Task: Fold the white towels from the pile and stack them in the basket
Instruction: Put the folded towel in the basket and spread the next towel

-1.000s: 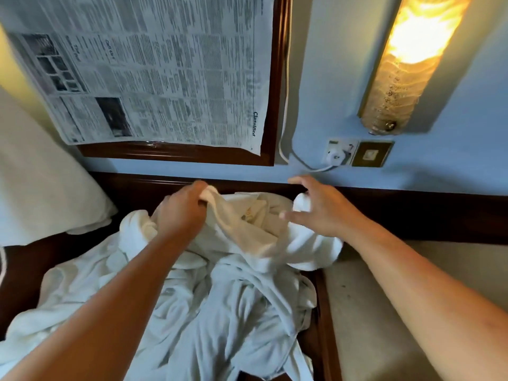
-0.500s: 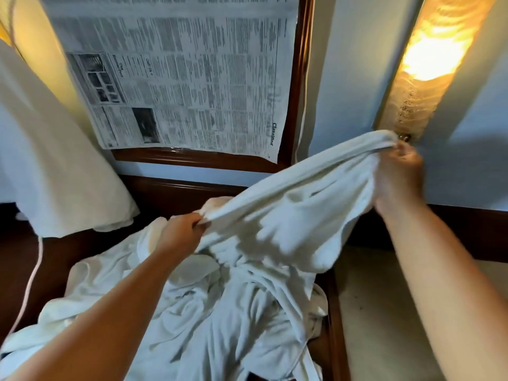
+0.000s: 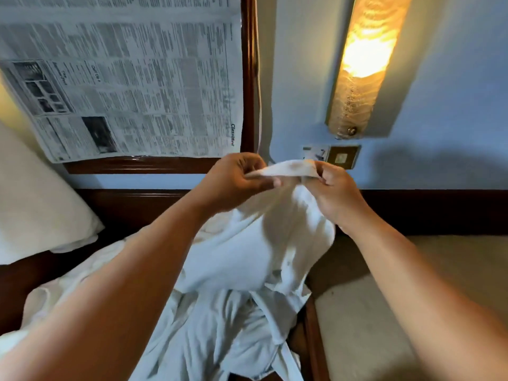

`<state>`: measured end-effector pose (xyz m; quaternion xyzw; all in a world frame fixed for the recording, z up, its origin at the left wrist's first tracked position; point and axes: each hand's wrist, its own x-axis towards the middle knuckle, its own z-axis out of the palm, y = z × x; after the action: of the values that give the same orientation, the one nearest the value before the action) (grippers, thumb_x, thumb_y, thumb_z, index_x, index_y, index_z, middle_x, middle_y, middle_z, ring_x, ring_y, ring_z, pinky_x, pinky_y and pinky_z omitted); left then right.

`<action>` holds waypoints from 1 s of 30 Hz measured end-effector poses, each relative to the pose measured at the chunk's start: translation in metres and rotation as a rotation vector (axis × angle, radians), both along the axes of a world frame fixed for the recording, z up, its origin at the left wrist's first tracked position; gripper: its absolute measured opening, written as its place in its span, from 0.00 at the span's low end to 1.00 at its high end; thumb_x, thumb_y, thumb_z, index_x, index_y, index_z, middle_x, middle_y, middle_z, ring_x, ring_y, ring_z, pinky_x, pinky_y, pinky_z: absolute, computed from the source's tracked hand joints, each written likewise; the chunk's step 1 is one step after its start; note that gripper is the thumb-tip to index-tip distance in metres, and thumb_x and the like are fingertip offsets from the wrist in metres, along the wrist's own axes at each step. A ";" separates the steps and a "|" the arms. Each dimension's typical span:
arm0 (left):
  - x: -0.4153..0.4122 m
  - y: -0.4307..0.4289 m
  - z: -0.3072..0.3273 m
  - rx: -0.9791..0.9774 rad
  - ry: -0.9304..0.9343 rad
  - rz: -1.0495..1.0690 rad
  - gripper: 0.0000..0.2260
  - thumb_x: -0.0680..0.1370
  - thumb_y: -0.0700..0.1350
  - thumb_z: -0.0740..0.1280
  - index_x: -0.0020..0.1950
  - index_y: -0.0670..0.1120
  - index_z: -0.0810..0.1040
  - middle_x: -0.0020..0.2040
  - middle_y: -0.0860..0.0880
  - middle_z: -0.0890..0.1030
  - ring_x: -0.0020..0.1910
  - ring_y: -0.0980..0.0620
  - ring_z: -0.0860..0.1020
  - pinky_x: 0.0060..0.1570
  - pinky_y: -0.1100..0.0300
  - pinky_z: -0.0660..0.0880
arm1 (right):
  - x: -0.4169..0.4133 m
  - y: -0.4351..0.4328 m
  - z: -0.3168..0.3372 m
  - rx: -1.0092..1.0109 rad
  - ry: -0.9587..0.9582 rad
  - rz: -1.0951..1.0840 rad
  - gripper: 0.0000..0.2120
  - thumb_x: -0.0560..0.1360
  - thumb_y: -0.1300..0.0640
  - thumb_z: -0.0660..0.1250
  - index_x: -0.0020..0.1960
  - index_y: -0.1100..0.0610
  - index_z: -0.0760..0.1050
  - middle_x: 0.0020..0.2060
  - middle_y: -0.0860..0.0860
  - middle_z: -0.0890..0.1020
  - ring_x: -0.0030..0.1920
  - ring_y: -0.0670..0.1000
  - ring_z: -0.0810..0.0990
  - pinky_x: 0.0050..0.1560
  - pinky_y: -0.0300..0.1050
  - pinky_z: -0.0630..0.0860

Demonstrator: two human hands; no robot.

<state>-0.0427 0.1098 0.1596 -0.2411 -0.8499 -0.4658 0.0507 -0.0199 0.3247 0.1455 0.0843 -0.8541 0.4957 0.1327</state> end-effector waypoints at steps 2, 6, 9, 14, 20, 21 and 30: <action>-0.002 0.020 -0.026 -0.083 -0.154 -0.125 0.07 0.71 0.52 0.79 0.40 0.51 0.83 0.33 0.56 0.80 0.32 0.59 0.75 0.37 0.60 0.73 | 0.008 0.035 0.010 -0.137 0.006 -0.098 0.09 0.73 0.52 0.64 0.48 0.46 0.83 0.44 0.49 0.86 0.47 0.50 0.83 0.47 0.47 0.77; -0.005 0.101 -0.047 -0.384 -0.177 -0.247 0.13 0.74 0.52 0.77 0.55 0.48 0.85 0.47 0.52 0.84 0.45 0.52 0.80 0.46 0.60 0.77 | 0.028 0.135 0.021 -0.255 0.023 -0.366 0.09 0.68 0.50 0.64 0.44 0.50 0.82 0.40 0.49 0.86 0.44 0.52 0.84 0.45 0.51 0.80; -0.013 0.166 -0.043 -0.490 0.060 -0.276 0.11 0.77 0.55 0.73 0.55 0.50 0.82 0.49 0.50 0.78 0.49 0.47 0.78 0.50 0.54 0.76 | 0.066 0.233 0.034 -0.317 0.112 -0.671 0.12 0.67 0.47 0.64 0.41 0.54 0.79 0.41 0.50 0.82 0.42 0.50 0.79 0.46 0.49 0.76; 0.041 0.341 0.007 -0.245 0.432 -0.485 0.13 0.81 0.58 0.59 0.39 0.56 0.69 0.38 0.55 0.69 0.42 0.43 0.76 0.43 0.53 0.72 | 0.176 0.391 0.087 -0.128 0.445 -1.216 0.16 0.72 0.45 0.63 0.47 0.57 0.80 0.40 0.50 0.81 0.39 0.47 0.77 0.44 0.51 0.79; 0.091 0.458 0.075 0.278 0.305 -0.488 0.18 0.83 0.55 0.61 0.36 0.48 0.66 0.30 0.54 0.65 0.30 0.55 0.65 0.33 0.57 0.64 | 0.244 0.442 0.122 0.441 0.030 -0.789 0.07 0.73 0.55 0.75 0.49 0.55 0.81 0.45 0.47 0.83 0.38 0.37 0.76 0.38 0.27 0.70; 0.100 0.470 0.082 0.259 0.332 -0.546 0.18 0.83 0.54 0.62 0.36 0.48 0.65 0.31 0.54 0.65 0.30 0.56 0.64 0.33 0.56 0.64 | 0.248 0.443 0.116 0.444 -0.033 -0.710 0.13 0.72 0.52 0.77 0.54 0.52 0.80 0.48 0.44 0.82 0.43 0.37 0.77 0.42 0.29 0.71; 0.101 0.507 0.077 -0.168 0.307 -0.724 0.18 0.76 0.59 0.73 0.39 0.45 0.76 0.34 0.45 0.74 0.32 0.58 0.68 0.32 0.60 0.66 | 0.239 0.485 0.075 0.006 0.074 -0.558 0.15 0.72 0.49 0.72 0.46 0.62 0.79 0.36 0.55 0.80 0.39 0.46 0.73 0.41 0.43 0.67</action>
<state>0.0587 0.6166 0.2365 -0.5950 -0.7278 -0.3409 -0.0105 0.2188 0.8097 0.2204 -0.1355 -0.8402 0.4342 0.2951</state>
